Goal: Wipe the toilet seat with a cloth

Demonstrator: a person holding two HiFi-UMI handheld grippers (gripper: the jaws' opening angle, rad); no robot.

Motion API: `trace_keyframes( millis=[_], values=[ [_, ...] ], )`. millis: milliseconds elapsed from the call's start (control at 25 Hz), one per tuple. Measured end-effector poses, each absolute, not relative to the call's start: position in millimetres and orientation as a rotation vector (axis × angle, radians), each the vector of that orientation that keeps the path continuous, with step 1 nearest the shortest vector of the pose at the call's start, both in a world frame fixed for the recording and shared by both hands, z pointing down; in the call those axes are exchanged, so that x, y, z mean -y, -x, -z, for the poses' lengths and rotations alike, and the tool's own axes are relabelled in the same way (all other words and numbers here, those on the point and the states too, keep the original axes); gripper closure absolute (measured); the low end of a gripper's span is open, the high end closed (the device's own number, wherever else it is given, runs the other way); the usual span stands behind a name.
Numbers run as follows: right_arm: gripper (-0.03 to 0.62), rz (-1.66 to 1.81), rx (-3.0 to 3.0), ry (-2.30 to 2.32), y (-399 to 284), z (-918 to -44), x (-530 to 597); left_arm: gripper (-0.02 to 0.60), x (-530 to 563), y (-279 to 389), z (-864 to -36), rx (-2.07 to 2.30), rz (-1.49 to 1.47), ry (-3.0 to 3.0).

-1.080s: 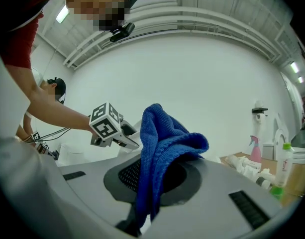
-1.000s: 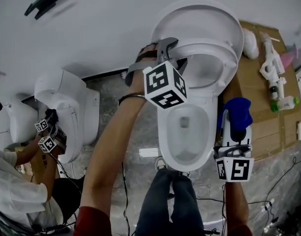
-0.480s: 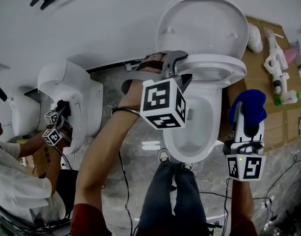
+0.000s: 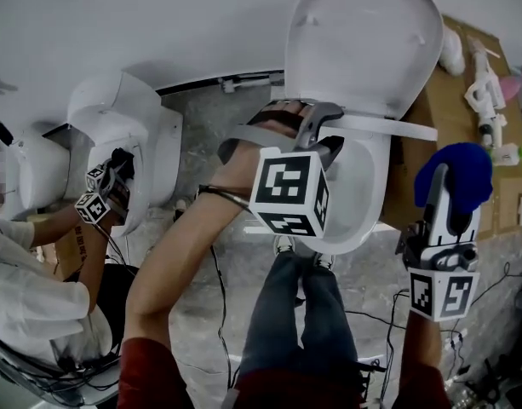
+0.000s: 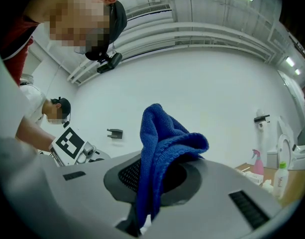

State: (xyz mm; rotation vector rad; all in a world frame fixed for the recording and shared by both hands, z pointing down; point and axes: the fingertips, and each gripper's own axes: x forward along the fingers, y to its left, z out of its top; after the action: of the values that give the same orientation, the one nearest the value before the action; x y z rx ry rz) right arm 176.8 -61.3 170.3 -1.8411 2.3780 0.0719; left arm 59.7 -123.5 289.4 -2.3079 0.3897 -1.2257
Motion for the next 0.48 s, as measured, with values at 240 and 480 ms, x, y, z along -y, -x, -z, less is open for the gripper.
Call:
trace_keyframes(
  millis=[240,480],
  values=[
    [0.540,-0.036,-2.412,1.812,-165,-172,46,0.446,97,-56,-296,-0.363,1.244,2.320],
    [0.540,-0.009,-2.457,1.789,-157,-177,37,0.477,57,-49,-313,-0.269,1.290,2.325]
  ],
)
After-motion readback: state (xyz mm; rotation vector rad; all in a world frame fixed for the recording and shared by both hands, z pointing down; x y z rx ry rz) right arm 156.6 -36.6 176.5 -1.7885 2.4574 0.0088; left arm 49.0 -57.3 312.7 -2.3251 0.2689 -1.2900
